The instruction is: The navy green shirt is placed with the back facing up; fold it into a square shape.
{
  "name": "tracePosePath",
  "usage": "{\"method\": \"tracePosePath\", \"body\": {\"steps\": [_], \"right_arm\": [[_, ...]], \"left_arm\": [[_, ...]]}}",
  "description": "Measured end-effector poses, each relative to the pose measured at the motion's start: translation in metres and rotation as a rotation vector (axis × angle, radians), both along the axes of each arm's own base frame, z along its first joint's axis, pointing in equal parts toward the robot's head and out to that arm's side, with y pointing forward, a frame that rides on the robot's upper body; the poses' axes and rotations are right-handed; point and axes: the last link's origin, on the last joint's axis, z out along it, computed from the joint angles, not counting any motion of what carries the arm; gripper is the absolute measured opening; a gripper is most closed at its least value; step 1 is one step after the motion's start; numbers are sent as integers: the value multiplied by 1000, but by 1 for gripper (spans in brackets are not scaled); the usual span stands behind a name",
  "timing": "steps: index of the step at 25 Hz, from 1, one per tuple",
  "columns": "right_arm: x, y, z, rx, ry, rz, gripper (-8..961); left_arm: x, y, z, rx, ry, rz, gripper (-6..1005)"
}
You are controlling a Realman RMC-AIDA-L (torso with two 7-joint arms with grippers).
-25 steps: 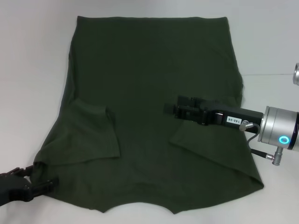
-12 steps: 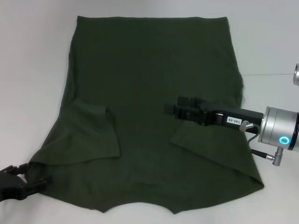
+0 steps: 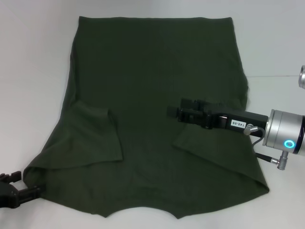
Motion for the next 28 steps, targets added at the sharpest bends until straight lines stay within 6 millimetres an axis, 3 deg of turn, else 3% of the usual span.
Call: {"method": "tracePosePath", "body": {"steps": [20, 28], "right_arm": [[0, -1, 0, 0, 1, 4, 926], [0, -1, 1, 4, 7, 7, 925]], "left_arm": [[12, 8, -15, -53, 6, -39, 921], [13, 11, -13, -49, 9, -37, 909]]}}
